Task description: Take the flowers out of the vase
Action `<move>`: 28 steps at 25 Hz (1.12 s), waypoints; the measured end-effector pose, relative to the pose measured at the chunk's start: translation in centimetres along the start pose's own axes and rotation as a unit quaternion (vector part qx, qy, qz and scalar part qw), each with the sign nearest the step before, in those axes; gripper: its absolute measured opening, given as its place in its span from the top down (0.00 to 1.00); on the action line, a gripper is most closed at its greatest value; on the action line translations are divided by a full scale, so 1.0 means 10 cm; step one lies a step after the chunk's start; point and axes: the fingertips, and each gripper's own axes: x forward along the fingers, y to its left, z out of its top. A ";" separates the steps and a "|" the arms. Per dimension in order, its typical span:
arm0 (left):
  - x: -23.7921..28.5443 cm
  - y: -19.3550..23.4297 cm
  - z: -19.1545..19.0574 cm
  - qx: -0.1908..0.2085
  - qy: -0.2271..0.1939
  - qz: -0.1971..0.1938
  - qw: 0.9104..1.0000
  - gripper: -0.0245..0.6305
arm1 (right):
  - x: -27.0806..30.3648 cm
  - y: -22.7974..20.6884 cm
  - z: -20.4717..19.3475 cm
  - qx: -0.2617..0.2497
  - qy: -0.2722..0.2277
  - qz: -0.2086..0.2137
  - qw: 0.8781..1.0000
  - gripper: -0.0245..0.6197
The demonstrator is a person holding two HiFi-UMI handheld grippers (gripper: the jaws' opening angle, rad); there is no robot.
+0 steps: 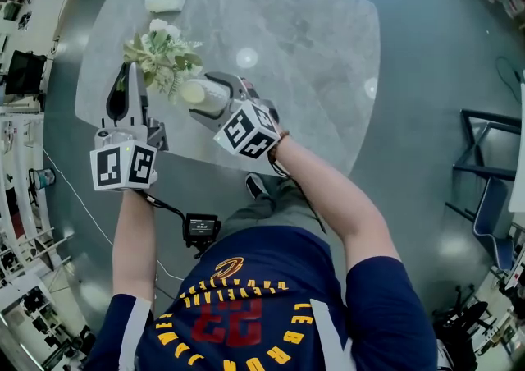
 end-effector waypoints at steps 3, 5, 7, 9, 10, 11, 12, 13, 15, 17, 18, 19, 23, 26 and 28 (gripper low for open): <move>-0.11 0.22 0.05 0.001 -0.006 0.010 1.000 0.93 | -0.08 0.01 0.21 0.004 -0.020 -0.013 1.000 0.47; -0.21 0.39 0.11 0.001 -0.011 0.019 1.000 0.93 | -0.19 -0.01 0.37 0.012 -0.034 -0.031 0.999 0.47; -0.28 0.45 0.15 -0.001 -0.015 0.029 0.999 0.93 | -0.39 -0.10 0.49 0.032 -0.052 -0.052 0.997 0.47; -0.30 0.44 0.18 -0.002 -0.018 0.038 0.999 0.93 | -0.65 -0.24 0.56 0.061 -0.071 -0.065 0.993 0.47; -0.31 0.44 0.19 -0.003 -0.019 0.043 0.999 0.93 | -0.77 -0.29 0.60 0.075 -0.080 -0.069 0.991 0.47; -0.32 0.45 0.20 -0.002 -0.019 0.047 0.999 0.93 | -0.87 -0.34 0.63 0.089 -0.089 -0.072 0.989 0.47; -0.34 0.47 0.20 -0.001 -0.020 0.052 0.998 0.93 | -0.97 -0.38 0.67 0.100 -0.096 -0.074 0.988 0.47; -0.36 0.50 0.20 0.000 -0.020 0.057 0.998 0.93 | -1.06 -0.41 0.69 0.110 -0.102 -0.075 0.986 0.49; -0.42 0.54 0.21 0.003 -0.020 0.066 0.998 0.93 | -1.24 -0.44 0.73 0.126 -0.111 -0.077 0.983 0.55; -0.52 0.59 0.22 0.004 -0.020 0.075 0.997 0.93 | -1.39 -0.43 0.77 0.137 -0.118 -0.078 0.980 0.60; -0.56 0.63 0.23 0.005 -0.020 0.080 0.997 0.93 | -1.46 -0.43 0.80 0.143 -0.121 -0.078 0.979 0.64; -0.61 0.67 0.24 0.006 -0.020 0.085 0.996 0.93 | -1.51 -0.42 0.84 0.148 -0.124 -0.078 0.978 0.67; -0.85 0.90 0.24 0.010 -0.010 0.099 0.995 0.93 | -1.65 -0.29 1.03 0.165 -0.126 -0.085 0.975 0.82; -1.01 0.96 0.24 0.008 -0.002 0.109 0.994 0.93 | -1.78 -0.26 1.10 0.169 -0.117 -0.101 0.973 0.83; -1.11 0.98 0.24 0.009 0.002 0.117 0.993 0.93 | -1.86 -0.26 1.13 0.166 -0.111 -0.112 0.973 0.83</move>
